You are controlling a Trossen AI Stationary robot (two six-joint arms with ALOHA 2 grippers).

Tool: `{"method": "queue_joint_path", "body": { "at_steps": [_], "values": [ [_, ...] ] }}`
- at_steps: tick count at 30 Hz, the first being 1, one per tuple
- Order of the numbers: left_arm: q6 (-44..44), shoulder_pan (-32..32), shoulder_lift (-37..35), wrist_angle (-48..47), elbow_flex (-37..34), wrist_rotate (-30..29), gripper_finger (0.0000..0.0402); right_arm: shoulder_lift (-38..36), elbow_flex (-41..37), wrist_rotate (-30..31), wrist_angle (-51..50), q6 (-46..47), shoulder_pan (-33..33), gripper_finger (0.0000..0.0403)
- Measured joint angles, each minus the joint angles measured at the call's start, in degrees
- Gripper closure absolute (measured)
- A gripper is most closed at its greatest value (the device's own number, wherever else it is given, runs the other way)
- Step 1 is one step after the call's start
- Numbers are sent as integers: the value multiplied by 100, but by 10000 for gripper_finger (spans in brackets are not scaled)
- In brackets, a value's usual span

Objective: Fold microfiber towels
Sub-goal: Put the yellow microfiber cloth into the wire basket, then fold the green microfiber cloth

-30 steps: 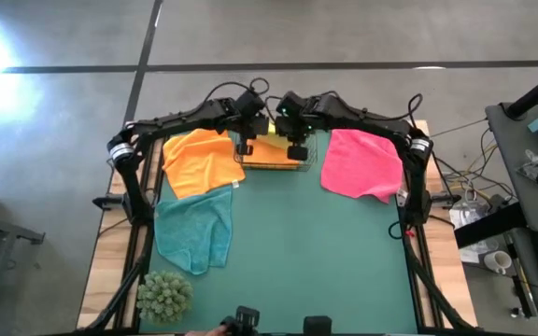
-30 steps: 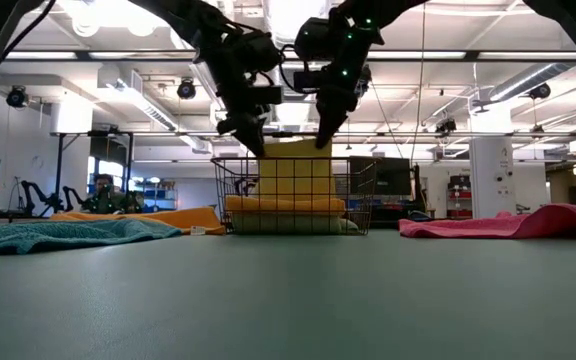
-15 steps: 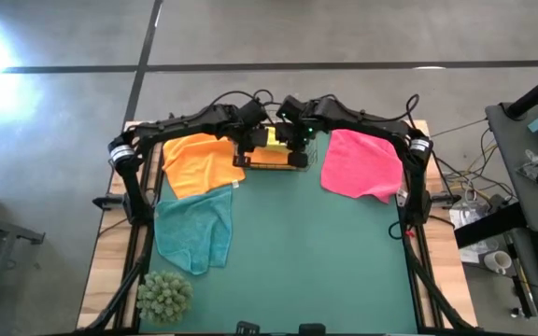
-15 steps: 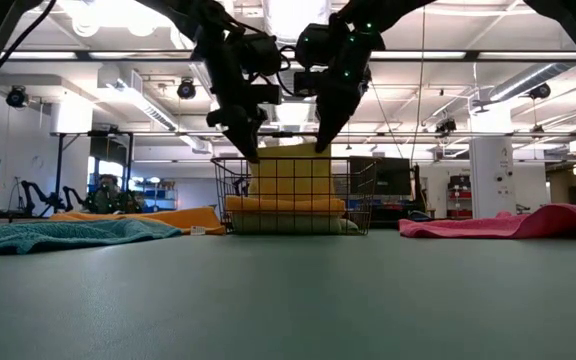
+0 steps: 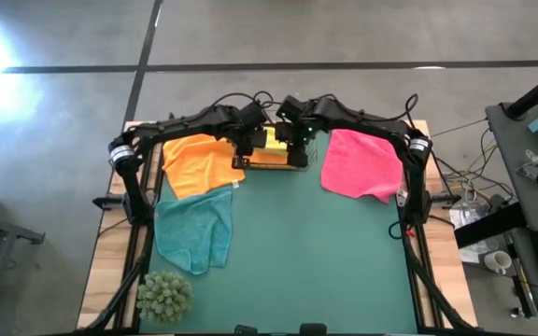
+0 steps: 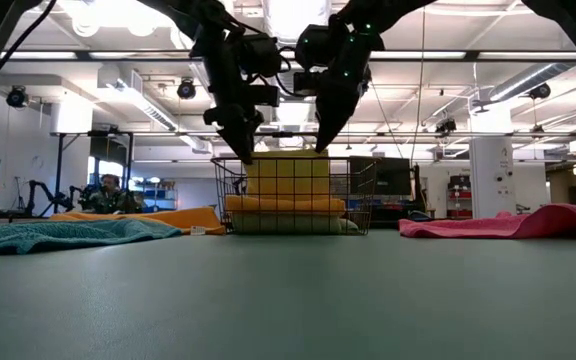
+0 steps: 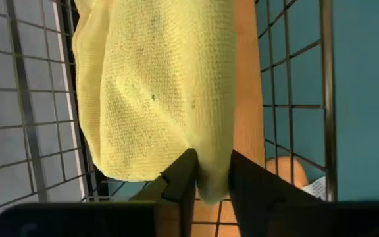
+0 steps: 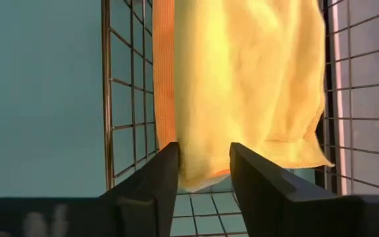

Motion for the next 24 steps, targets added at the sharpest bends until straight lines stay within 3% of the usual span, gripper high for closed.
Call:
{"method": "queue_joint_path", "body": {
  "at_steps": [8, 16, 21, 24],
  "values": [
    [-4, -105, -4, 8, 9, 1, 270, -41, 439, -2, -493, 70, -18, 262],
    [-205, -108, -209, -196, 394, -48, 265, -80, 666, -39, -485, 1, -214, 274],
    [-677, -106, -598, -358, 470, -166, 265, -37, 611, -691, -302, -8, -422, 274],
    [-1067, -107, -890, -330, 346, -165, 265, 53, 583, -760, -294, 56, -546, 274]
  ]
}}
